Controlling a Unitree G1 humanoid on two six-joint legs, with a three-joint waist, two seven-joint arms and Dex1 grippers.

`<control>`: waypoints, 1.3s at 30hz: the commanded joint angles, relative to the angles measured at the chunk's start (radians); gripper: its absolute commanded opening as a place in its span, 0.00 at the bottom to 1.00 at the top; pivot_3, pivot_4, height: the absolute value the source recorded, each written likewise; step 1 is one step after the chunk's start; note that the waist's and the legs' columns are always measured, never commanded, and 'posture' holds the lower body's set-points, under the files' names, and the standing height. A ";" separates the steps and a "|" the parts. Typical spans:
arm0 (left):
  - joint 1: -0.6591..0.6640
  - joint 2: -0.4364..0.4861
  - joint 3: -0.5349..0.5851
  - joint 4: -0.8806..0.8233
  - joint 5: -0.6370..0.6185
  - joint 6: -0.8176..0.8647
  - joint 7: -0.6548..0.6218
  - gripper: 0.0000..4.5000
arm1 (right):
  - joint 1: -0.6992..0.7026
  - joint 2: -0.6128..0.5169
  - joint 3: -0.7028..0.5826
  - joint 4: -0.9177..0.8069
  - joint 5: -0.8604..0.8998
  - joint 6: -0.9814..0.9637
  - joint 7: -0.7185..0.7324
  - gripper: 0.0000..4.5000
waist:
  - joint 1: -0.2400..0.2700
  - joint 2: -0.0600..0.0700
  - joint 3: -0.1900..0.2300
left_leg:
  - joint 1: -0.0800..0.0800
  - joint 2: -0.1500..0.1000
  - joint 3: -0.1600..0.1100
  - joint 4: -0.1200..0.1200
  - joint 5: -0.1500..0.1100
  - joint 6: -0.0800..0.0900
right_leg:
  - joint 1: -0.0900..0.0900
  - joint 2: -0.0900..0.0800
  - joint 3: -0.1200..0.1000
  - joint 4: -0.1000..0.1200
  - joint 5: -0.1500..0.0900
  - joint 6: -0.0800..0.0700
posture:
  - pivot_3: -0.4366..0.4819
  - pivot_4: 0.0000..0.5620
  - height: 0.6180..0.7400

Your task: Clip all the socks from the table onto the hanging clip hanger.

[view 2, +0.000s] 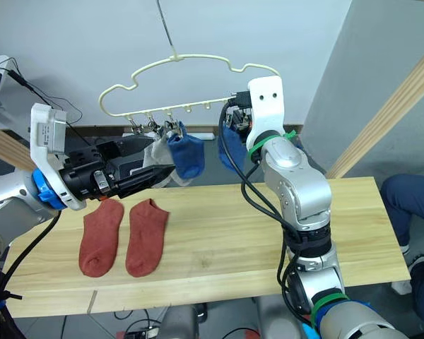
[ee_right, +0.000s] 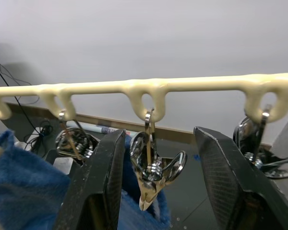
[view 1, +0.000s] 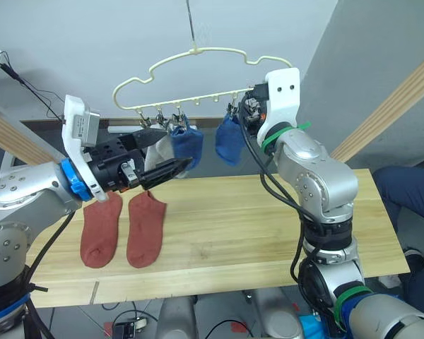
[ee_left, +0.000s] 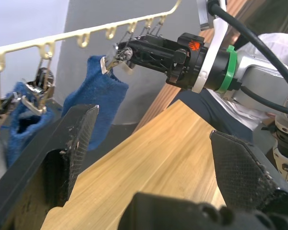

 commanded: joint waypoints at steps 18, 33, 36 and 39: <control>-0.002 -0.004 0.008 -0.046 -0.009 -0.021 0.028 0.95 | -0.043 0.042 -0.016 0.003 -0.007 -0.034 -0.005 0.52 | 0.004 0.000 0.000 | 0.000 0.000 0.000 0.000 0.000 0.000 | 0.000 0.000 0.000 0.000 0.000 -0.001 | 0.37 0.56 1.00; 0.006 -0.007 0.007 -0.052 -0.007 -0.027 0.037 0.96 | -0.052 0.041 -0.014 0.014 -0.018 -0.043 -0.009 0.24 | 0.006 0.000 0.000 | 0.000 0.000 0.000 0.000 0.000 0.000 | 0.000 0.000 -0.001 0.000 0.000 -0.001 | 0.37 0.55 1.00; 0.006 -0.008 0.005 -0.052 -0.006 -0.029 0.039 0.96 | -0.053 0.041 -0.015 0.016 -0.019 -0.043 -0.011 0.24 | 0.006 0.000 0.000 | 0.000 0.000 0.000 0.000 0.000 0.000 | 0.000 0.000 0.000 0.000 0.000 -0.001 | 0.37 0.55 1.00; 0.008 -0.009 0.005 -0.053 -0.006 -0.030 0.039 0.96 | -0.055 0.042 -0.016 0.017 -0.019 -0.043 -0.012 0.24 | 0.006 0.000 0.000 | 0.000 0.000 0.000 0.000 0.000 0.000 | 0.000 0.000 -0.001 0.000 0.000 -0.001 | 0.37 0.55 1.00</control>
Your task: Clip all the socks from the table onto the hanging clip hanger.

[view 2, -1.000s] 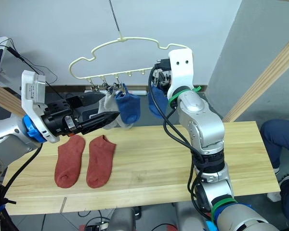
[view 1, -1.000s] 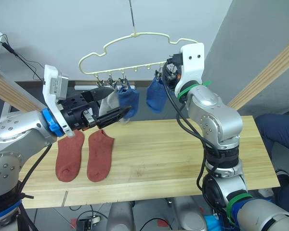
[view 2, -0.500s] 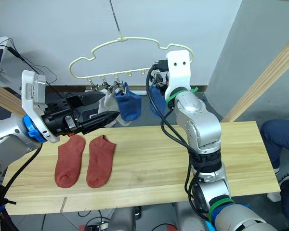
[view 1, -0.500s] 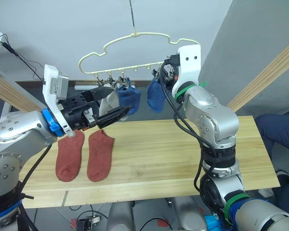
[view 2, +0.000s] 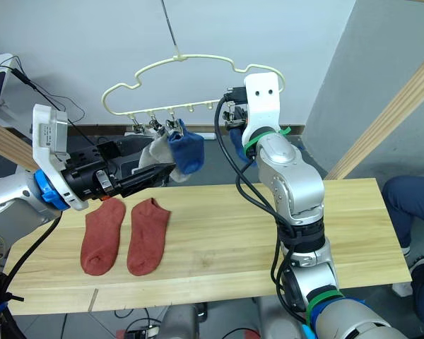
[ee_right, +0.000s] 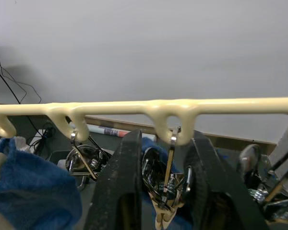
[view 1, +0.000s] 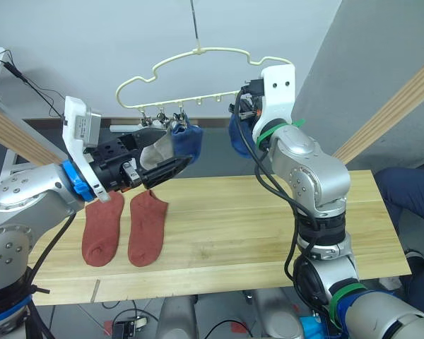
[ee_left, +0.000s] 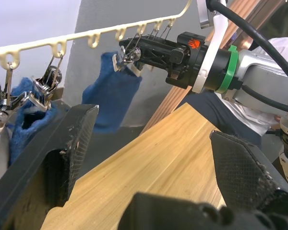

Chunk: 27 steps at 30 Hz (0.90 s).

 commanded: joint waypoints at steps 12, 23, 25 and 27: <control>0.006 -0.002 0.009 -0.039 -0.005 -0.027 0.000 0.96 | -0.036 -0.002 -0.008 -0.008 -0.010 -0.037 -0.002 0.14 | 0.000 0.000 0.000 | 0.000 0.000 0.000 0.000 0.000 0.000 | 0.000 0.000 0.000 0.000 0.000 0.000 | 0.37 0.55 1.00; 0.012 -0.003 0.005 -0.039 -0.002 -0.029 -0.001 0.96 | -0.037 -0.003 -0.013 -0.012 -0.011 -0.035 -0.001 0.03 | 0.000 0.000 0.000 | 0.000 0.000 0.000 0.000 0.000 0.000 | 0.000 0.000 0.000 0.000 0.000 0.000 | 0.37 0.56 1.00; 0.012 -0.003 0.004 -0.037 0.000 -0.030 -0.003 0.96 | -0.039 -0.001 -0.015 -0.012 -0.011 -0.033 -0.002 0.03 | 0.000 0.000 0.000 | 0.000 0.000 0.000 0.000 0.000 0.000 | 0.000 0.000 0.000 0.000 0.000 0.000 | 0.36 0.56 1.00; 0.017 -0.003 0.002 -0.038 0.003 -0.029 -0.003 0.96 | -0.040 -0.001 -0.016 -0.013 -0.011 -0.031 -0.002 0.03 | 0.000 0.000 0.000 | 0.000 0.000 0.000 0.000 0.000 0.000 | 0.000 0.000 0.000 0.000 0.000 0.000 | 0.36 0.56 1.00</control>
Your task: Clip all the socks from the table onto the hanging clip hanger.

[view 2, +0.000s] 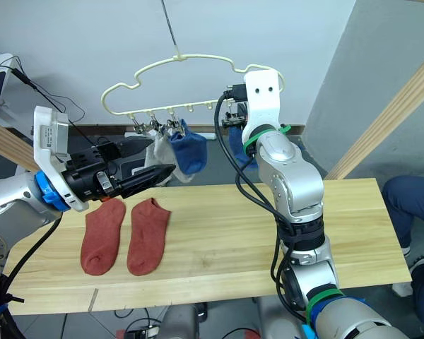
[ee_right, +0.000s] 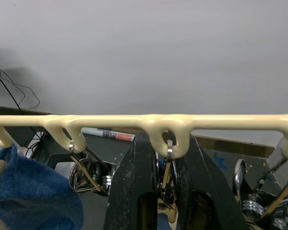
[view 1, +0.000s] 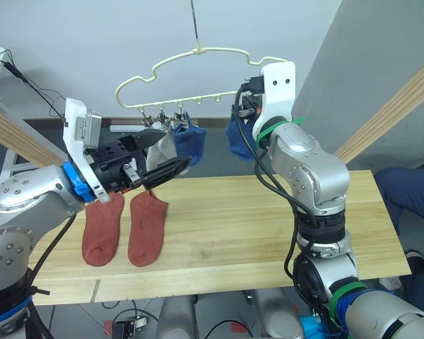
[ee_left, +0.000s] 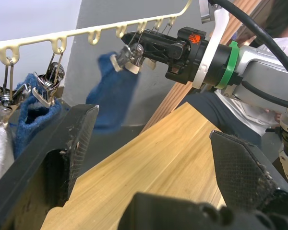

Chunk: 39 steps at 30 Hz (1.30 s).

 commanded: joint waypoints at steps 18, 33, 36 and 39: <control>0.253 -0.003 -0.095 -0.010 0.242 -0.030 0.017 0.96 | -0.039 0.002 -0.041 -0.104 0.023 0.085 0.002 0.03 | 0.000 0.000 0.000 | 0.000 0.000 0.000 0.000 0.000 0.000 | 0.000 0.000 0.000 0.000 0.000 0.000 | 0.34 0.60 1.00; 0.337 -0.109 -0.233 0.194 0.632 -0.190 0.102 0.98 | -0.041 0.008 -0.048 -0.135 0.026 0.123 0.001 0.03 | -0.001 0.000 0.000 | 0.001 0.000 0.001 0.000 0.000 0.000 | 0.000 0.000 0.001 0.000 0.000 0.000 | 0.32 0.61 1.00; 0.303 -0.146 -0.240 0.281 0.698 -0.245 0.122 0.98 | -0.037 0.008 -0.049 -0.147 0.025 0.136 -0.002 0.03 | -0.001 0.000 0.000 | 0.001 0.000 0.001 -0.001 0.000 0.000 | 0.000 0.000 0.001 0.000 0.000 0.000 | 0.32 0.61 1.00; 0.269 -0.178 -0.250 0.368 0.738 -0.272 0.121 0.98 | -0.038 0.010 -0.050 -0.152 0.023 0.144 -0.005 0.03 | -0.003 0.000 0.000 | 0.001 0.000 0.001 -0.001 0.000 0.000 | 0.000 0.000 0.001 0.000 0.000 0.000 | 0.30 0.62 1.00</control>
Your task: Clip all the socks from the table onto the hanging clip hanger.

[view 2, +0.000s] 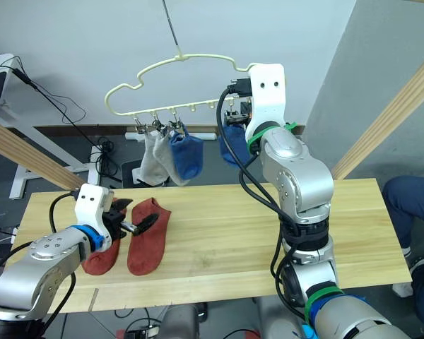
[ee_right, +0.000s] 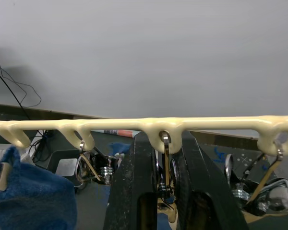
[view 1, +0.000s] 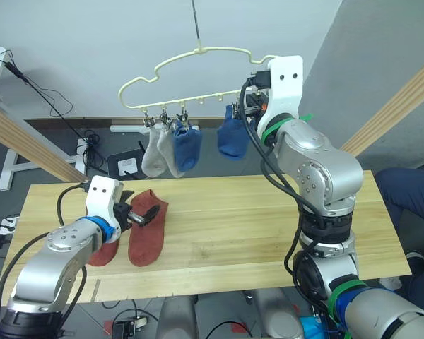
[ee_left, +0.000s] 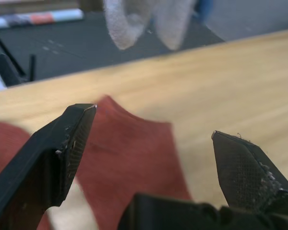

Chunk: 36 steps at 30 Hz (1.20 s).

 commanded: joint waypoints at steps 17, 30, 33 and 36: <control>-0.167 -0.106 -0.060 0.336 0.130 0.007 -0.035 0.98 | -0.013 0.006 -0.012 -0.083 0.001 0.028 -0.009 0.03 | -0.007 0.000 0.000 | 0.000 0.000 0.000 0.000 0.000 0.000 | 0.000 -0.001 0.000 0.000 0.000 0.000 | 0.27 0.63 1.00; -0.173 -0.116 -0.106 0.351 0.175 0.137 -0.043 0.90 | -0.012 0.006 -0.014 -0.096 0.000 0.045 -0.012 0.03 | -0.010 0.000 0.000 | 0.005 0.000 0.001 0.000 0.000 0.000 | 0.003 -0.001 0.001 0.002 0.000 0.000 | 0.26 0.63 1.00; -0.166 -0.116 -0.108 0.338 0.179 0.140 -0.046 0.73 | -0.012 0.007 -0.014 -0.096 0.000 0.046 -0.011 0.03 | -0.011 0.000 0.000 | 0.005 0.000 0.001 0.000 0.000 0.000 | 0.004 0.000 0.002 0.002 0.000 0.000 | 0.26 0.63 1.00; -0.162 -0.114 -0.107 0.329 0.180 0.143 -0.046 0.52 | -0.012 0.010 -0.014 -0.095 0.000 0.045 -0.013 0.03 | -0.013 0.000 0.000 | 0.006 0.000 0.002 -0.001 0.000 0.000 | 0.004 0.000 0.002 0.002 0.000 0.000 | 0.26 0.63 1.00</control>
